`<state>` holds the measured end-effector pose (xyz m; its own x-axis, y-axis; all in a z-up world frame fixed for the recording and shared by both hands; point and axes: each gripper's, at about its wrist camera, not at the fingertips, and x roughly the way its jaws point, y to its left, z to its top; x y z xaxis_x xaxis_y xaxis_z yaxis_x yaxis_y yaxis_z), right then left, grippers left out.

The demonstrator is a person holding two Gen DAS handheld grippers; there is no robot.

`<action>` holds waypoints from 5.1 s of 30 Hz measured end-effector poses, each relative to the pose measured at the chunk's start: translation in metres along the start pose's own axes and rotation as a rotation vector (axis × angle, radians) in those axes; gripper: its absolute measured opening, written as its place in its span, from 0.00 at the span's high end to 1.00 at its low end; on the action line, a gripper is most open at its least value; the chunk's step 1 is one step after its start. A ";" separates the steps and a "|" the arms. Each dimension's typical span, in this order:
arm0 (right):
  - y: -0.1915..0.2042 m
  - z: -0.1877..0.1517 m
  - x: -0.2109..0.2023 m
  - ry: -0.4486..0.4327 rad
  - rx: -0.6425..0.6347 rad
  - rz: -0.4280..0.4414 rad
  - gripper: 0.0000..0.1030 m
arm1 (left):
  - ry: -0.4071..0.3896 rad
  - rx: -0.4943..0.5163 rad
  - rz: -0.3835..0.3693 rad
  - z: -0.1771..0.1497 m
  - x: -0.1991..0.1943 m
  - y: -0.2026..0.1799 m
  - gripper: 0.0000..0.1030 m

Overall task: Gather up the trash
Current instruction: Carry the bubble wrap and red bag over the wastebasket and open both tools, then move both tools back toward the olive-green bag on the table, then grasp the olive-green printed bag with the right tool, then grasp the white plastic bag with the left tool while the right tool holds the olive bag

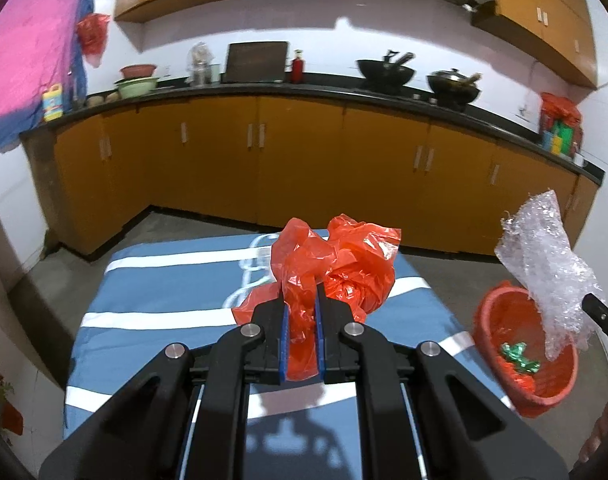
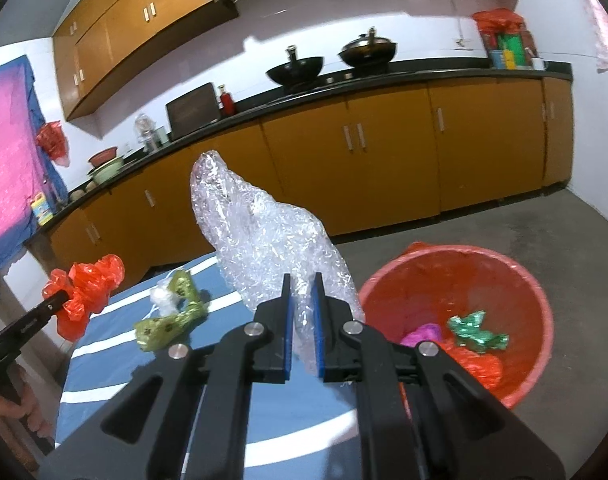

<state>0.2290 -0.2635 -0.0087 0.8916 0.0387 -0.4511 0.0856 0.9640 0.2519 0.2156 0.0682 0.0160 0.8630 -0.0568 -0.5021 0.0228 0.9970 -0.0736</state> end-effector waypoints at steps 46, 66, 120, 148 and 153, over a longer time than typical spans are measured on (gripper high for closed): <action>-0.168 -0.002 -0.009 0.001 0.220 -0.268 0.91 | 0.098 0.204 -0.368 -0.036 0.041 -0.240 0.91; -0.195 -0.014 0.015 0.051 0.266 -0.237 0.57 | 0.181 0.176 -0.348 -0.056 0.075 -0.237 0.50; 0.203 -0.078 0.244 0.373 -0.173 0.105 0.62 | 0.013 -0.094 0.361 -0.045 0.084 0.157 0.29; 0.115 -0.072 0.196 0.332 -0.131 0.040 0.81 | 0.075 0.001 0.093 -0.007 0.159 0.035 0.15; 0.107 -0.073 0.184 0.311 -0.161 0.018 0.81 | 0.114 -0.001 0.117 -0.006 0.178 0.028 0.15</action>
<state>0.3695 -0.1341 -0.1274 0.7123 0.1108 -0.6931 -0.0227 0.9906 0.1350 0.3669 0.0859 -0.0812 0.7969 0.0538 -0.6018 -0.0745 0.9972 -0.0096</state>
